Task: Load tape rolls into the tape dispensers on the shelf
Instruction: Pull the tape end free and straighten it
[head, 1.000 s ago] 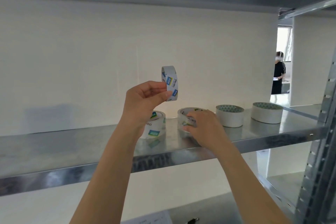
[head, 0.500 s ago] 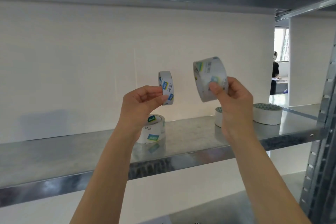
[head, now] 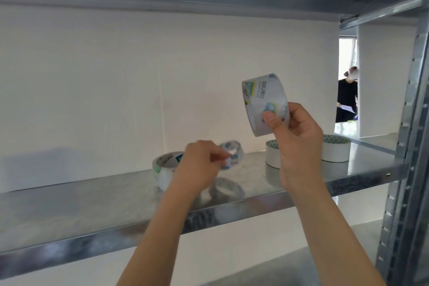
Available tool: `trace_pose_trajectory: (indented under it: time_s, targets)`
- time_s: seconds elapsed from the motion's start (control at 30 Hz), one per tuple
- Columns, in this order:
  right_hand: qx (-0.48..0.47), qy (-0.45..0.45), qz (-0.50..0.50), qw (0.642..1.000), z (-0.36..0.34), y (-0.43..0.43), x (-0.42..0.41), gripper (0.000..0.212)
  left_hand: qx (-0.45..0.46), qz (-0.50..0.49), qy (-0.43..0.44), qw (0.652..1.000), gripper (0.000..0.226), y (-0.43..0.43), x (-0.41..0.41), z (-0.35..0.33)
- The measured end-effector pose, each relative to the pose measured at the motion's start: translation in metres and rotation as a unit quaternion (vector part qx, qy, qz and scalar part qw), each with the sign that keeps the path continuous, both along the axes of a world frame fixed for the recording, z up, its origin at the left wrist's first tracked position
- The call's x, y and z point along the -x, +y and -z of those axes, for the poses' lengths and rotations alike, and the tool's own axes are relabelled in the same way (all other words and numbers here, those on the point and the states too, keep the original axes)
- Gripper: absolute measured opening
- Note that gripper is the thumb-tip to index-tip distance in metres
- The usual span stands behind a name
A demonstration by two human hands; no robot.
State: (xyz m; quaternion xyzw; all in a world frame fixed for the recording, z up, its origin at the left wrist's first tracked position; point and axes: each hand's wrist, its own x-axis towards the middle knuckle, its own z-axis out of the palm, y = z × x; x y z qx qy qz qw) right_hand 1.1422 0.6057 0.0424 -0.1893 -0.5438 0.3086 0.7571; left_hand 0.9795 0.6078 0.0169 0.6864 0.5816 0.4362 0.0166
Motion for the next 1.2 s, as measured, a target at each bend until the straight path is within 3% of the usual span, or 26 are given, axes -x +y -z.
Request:
trace_pose_trajectory:
  time_s: [0.1, 0.3, 0.37, 0.43, 0.5, 0.57, 0.77, 1.2]
  targets:
    - [0.001, -0.002, -0.001, 1.0, 0.003, 0.002, -0.005, 0.013, 0.049, -0.051, 0.146, 0.987, 0.025, 0.005, -0.012, 0.01]
    - [0.013, -0.001, 0.003, 1.0, 0.006, 0.002, -0.008, 0.012, 0.063, -0.024, 0.134, 0.989, 0.024, 0.011, -0.008, 0.006]
    - [0.015, -0.001, -0.001, 1.0, 0.007, 0.002, -0.007, 0.011, 0.032, 0.004, 0.06, 0.998, 0.019, 0.008, -0.009, 0.001]
    - [0.016, -0.002, -0.009, 1.0, 0.008, 0.0, -0.006, 0.009, -0.033, 0.052, -0.105, 0.993, 0.02, -0.002, -0.011, -0.009]
    - [0.017, -0.003, -0.014, 1.0, 0.008, -0.002, -0.004, 0.008, -0.071, 0.14, -0.257, 0.953, 0.019, -0.019, -0.014, -0.025]
    - [0.017, -0.001, -0.014, 1.0, 0.008, -0.005, -0.001, 0.009, -0.073, 0.238, -0.33, 0.911, 0.022, -0.035, -0.018, -0.039]
    - [0.023, 0.021, -0.065, 0.997, 0.007, -0.015, 0.01, 0.008, -0.077, 0.26, -0.359, 0.893, 0.03, -0.046, -0.027, -0.041]
    - [0.025, -0.095, -0.194, 0.976, 0.006, -0.03, 0.054, 0.016, -0.134, 0.164, -0.366, 0.906, 0.023, -0.078, 0.032, -0.037]
